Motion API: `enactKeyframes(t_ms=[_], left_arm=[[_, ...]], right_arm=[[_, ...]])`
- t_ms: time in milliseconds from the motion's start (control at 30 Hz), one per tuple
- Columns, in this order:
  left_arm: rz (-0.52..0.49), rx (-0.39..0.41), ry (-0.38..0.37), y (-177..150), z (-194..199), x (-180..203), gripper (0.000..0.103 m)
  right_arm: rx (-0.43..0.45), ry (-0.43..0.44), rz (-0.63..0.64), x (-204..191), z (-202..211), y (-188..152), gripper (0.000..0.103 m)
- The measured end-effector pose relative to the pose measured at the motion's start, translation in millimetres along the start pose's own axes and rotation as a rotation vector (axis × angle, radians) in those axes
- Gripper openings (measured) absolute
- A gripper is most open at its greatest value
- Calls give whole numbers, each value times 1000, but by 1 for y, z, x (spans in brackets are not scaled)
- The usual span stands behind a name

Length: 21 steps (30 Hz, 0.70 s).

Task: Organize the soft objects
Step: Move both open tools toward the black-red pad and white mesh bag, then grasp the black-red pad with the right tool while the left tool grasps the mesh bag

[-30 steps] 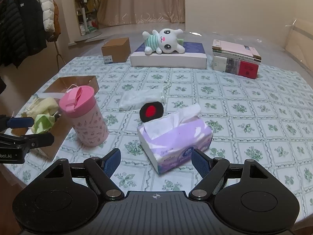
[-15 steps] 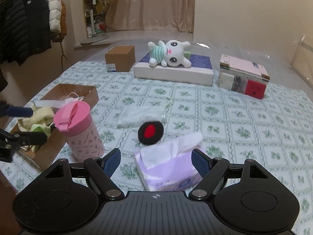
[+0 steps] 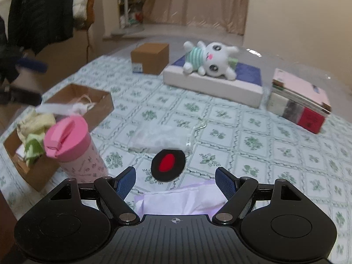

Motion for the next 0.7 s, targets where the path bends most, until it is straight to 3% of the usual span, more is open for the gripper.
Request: enactKeyframes(t_ms=[333,700], left_arm=[[-95,-123,-132,8,-96,-32,88],[-125,-260,-178,-14,-178,-58,88]], right_arm=[[-157,126,93,-1,-80,-11,79],[-355,188,122,0,-166,-33,79]])
Point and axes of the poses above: each gripper's, at about its wrist camera, not at the fingertips, and z roughly against the way its jaws point, x to its right, y to its top, the point moved 5 cm from there along -z, roughly the way its jaws point, and after that the axes turned 15 degrees about x, right-handed, at the moved point
